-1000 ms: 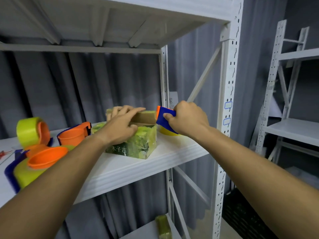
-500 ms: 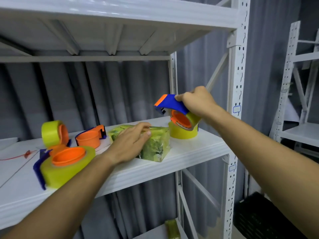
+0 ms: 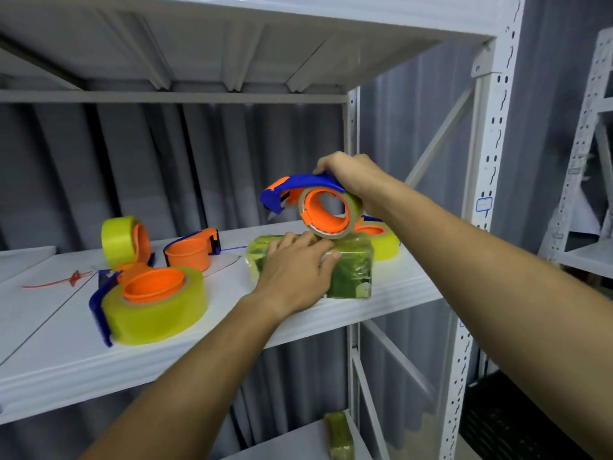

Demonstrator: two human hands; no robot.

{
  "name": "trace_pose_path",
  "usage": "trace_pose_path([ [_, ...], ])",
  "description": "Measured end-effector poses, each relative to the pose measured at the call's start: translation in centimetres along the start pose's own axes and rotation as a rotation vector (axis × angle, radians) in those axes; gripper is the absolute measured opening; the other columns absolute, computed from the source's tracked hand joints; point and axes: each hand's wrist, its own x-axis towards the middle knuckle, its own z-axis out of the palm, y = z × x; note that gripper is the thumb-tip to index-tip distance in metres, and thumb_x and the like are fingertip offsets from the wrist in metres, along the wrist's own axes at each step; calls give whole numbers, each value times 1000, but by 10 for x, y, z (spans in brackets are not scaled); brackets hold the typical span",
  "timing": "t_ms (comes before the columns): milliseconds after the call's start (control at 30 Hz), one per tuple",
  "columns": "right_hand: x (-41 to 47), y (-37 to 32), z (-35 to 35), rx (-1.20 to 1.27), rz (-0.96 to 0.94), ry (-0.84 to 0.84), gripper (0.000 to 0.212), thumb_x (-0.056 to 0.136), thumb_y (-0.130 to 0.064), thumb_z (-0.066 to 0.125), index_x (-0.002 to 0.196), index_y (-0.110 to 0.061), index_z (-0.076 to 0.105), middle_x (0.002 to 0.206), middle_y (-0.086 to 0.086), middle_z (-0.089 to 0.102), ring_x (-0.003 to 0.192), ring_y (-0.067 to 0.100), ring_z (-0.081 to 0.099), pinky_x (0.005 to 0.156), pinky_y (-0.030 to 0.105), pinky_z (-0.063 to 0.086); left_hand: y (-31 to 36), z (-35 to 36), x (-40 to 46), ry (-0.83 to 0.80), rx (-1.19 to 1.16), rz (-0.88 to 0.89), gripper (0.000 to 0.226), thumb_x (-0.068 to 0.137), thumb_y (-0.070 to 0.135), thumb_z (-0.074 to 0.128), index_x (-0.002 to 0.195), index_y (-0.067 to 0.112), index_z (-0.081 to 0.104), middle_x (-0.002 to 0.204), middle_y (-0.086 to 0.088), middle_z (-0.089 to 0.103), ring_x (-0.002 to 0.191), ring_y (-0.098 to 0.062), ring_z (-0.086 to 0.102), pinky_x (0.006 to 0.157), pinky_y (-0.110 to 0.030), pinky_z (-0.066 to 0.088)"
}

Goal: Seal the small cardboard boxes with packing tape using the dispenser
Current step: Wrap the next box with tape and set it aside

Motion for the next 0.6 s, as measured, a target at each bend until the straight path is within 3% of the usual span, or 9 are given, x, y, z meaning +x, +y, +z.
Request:
trace_pose_path([
  [100, 4, 3, 6, 30, 12, 2, 19, 74, -39, 76, 75, -20, 73, 52, -7, 66, 37, 6, 57, 48, 23, 42, -1, -1, -4, 70, 22, 66, 31, 103, 42, 41, 118, 27, 64, 113, 5, 66, 108, -21, 53, 94, -34, 35],
  [200, 8, 11, 3, 41, 44, -41, 22, 78, -43, 76, 79, -21, 72, 55, -7, 68, 39, 5, 59, 49, 23, 44, -6, -3, -5, 127, -97, 40, 30, 99, 43, 53, 113, 25, 72, 107, 3, 65, 102, -20, 57, 87, -37, 45],
  [367, 13, 21, -3, 112, 101, -143, 25, 85, -42, 72, 94, -18, 72, 64, -4, 71, 46, 8, 63, 51, 22, 50, -4, -2, -2, 280, -175, -78, 36, 85, 52, 72, 105, 23, 78, 103, 5, 74, 114, -17, 55, 91, -34, 47],
  [467, 16, 27, -6, 146, 138, -206, 25, 88, -39, 70, 96, -15, 70, 59, -4, 68, 42, 8, 60, 45, 20, 48, -10, -13, -2, 354, -307, -9, 23, 82, 39, 79, 89, 17, 80, 86, 7, 76, 84, -7, 67, 80, -28, 54],
  [533, 17, 30, -7, 162, 146, -244, 25, 88, -38, 71, 99, -15, 69, 62, -3, 69, 45, 8, 60, 46, 20, 49, -23, -23, -4, 537, -418, 23, 18, 87, 26, 70, 74, 14, 76, 71, 8, 73, 69, -4, 66, 70, -22, 53],
  [600, 20, 31, -7, 144, 140, -271, 30, 87, -40, 71, 103, -14, 69, 67, -2, 71, 48, 8, 61, 49, 20, 49, -44, -33, -2, 698, -528, -136, 26, 89, 23, 57, 69, 13, 71, 66, 7, 69, 67, -6, 65, 66, -23, 52],
])
